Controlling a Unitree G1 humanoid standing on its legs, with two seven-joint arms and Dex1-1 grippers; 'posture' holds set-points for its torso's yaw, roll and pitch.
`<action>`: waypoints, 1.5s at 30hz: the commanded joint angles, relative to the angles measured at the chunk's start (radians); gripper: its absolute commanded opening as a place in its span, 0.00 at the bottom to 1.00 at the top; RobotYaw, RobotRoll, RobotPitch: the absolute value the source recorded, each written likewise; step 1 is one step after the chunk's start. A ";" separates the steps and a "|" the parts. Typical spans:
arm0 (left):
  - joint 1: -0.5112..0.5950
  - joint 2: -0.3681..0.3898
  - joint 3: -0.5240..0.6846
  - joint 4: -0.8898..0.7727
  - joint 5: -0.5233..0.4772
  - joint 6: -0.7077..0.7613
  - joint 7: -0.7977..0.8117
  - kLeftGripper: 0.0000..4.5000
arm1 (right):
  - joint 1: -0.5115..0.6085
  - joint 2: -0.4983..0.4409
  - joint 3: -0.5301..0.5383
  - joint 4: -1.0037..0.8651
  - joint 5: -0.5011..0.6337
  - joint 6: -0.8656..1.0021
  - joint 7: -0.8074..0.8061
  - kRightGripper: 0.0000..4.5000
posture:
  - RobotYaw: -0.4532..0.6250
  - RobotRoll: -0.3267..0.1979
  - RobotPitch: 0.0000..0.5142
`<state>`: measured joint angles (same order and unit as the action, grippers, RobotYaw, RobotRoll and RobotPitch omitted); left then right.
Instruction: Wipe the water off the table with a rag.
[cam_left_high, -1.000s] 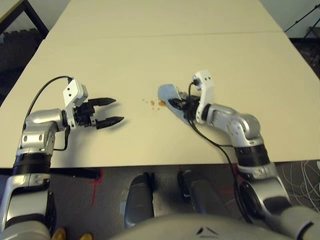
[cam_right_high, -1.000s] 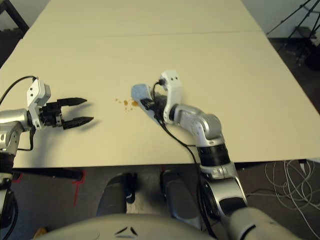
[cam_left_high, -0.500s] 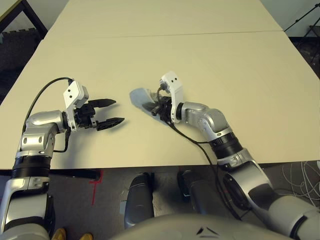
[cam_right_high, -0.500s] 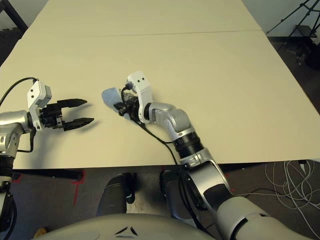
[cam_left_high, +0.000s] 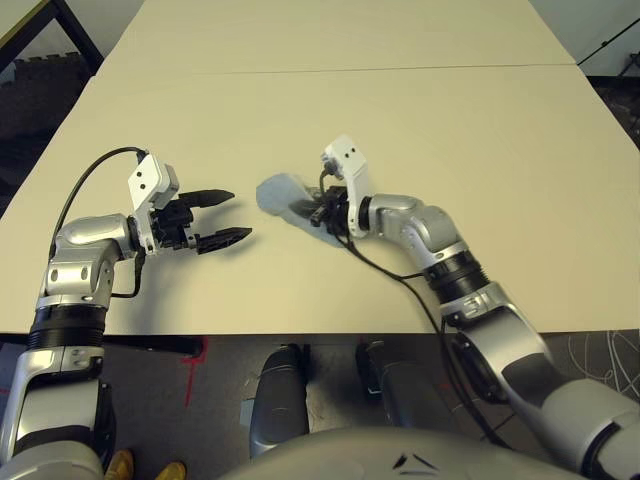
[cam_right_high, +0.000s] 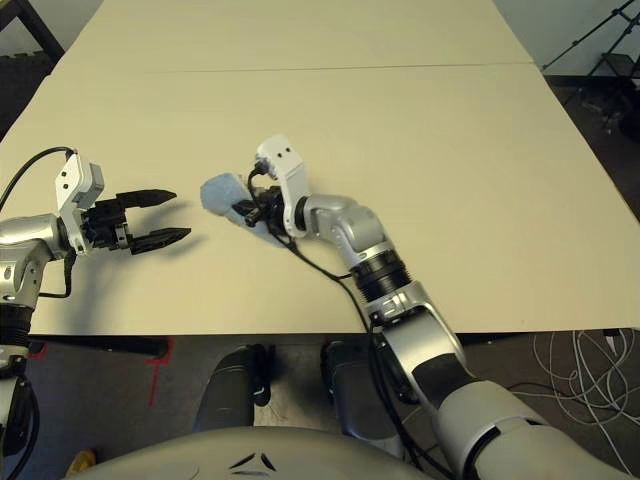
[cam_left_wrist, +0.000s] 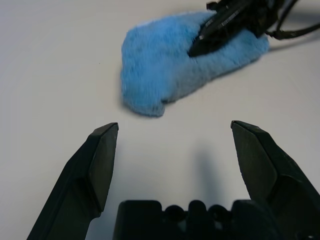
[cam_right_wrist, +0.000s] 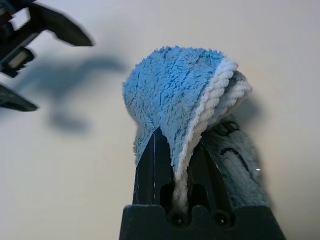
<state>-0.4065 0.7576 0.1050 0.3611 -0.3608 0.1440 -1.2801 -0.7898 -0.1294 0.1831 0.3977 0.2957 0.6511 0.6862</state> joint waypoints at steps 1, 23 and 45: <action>-0.013 -0.009 -0.018 0.030 0.017 -0.016 -0.006 1.00 | -0.011 -0.083 -0.060 0.002 -0.004 0.018 0.008 0.00 | 0.29 0.62 0.28; -0.079 -0.028 -0.046 0.118 0.038 -0.044 -0.033 1.00 | -0.012 -0.515 -0.387 -0.301 0.187 0.322 0.021 0.00 | 0.23 0.62 0.30; -0.125 -0.025 -0.040 0.167 0.045 -0.061 -0.032 1.00 | 0.171 -0.599 -0.382 0.115 0.040 0.043 0.012 0.00 | 0.25 0.62 0.27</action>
<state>-0.5303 0.7207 0.0612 0.5226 -0.3273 0.0901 -1.3082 -0.6314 -0.7342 -0.2074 0.4593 0.3667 0.7429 0.7115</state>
